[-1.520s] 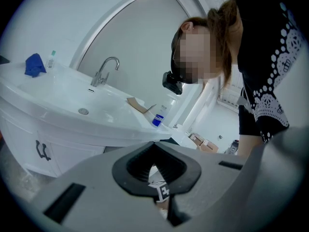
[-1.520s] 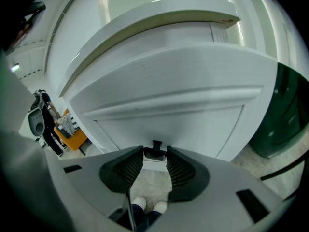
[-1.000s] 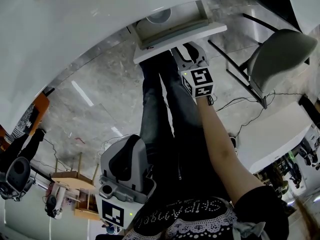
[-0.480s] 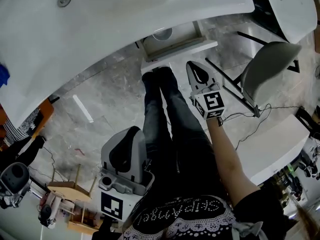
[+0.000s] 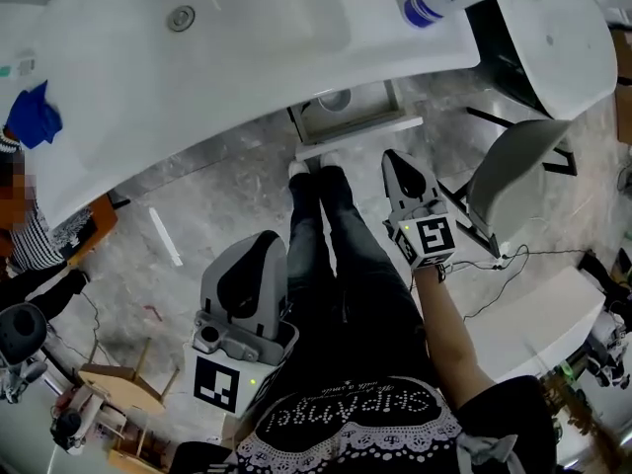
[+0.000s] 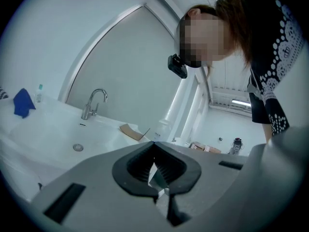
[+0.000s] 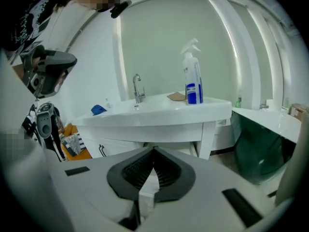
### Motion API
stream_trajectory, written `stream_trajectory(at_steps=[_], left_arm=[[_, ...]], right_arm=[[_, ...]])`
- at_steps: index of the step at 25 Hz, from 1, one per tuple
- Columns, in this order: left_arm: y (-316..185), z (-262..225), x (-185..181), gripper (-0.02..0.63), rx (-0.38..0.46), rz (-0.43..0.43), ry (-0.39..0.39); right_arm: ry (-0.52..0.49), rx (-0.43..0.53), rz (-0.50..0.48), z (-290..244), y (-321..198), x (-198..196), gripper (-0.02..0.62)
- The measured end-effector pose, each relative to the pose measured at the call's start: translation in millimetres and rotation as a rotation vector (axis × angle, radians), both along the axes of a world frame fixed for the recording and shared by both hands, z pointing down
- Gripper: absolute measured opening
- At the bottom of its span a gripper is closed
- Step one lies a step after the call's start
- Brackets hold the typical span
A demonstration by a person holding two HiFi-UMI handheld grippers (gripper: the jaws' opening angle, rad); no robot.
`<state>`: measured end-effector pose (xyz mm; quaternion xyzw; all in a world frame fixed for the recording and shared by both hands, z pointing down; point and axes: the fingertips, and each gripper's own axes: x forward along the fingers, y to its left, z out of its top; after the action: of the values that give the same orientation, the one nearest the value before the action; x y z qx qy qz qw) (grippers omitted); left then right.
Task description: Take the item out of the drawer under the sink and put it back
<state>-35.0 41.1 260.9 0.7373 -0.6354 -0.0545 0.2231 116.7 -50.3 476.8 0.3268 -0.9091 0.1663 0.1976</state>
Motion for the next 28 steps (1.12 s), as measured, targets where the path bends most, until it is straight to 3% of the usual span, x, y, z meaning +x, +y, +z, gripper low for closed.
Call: stream_trajectory(at_steps=[17,22,28], left_arm=[[7.6,-68.8,-7.7,0.005,0.087,0.000,-0.171],[8.4,-79.4,-1.7,0.005,0.113,0.019,-0.200],[14.1,-92.6,-25.5,0.005,0.133,-0.038,-0.220]], right_arm=[[-0.096,0.159,0.008,-155.8,-1.1,-0.9,0.018],[-0.120,0.226,-0.051,-187.2,2.7,-12.9,0.018],[-0.156,0.300,-0.063,-221.0,0.7,-26.5,0.018]])
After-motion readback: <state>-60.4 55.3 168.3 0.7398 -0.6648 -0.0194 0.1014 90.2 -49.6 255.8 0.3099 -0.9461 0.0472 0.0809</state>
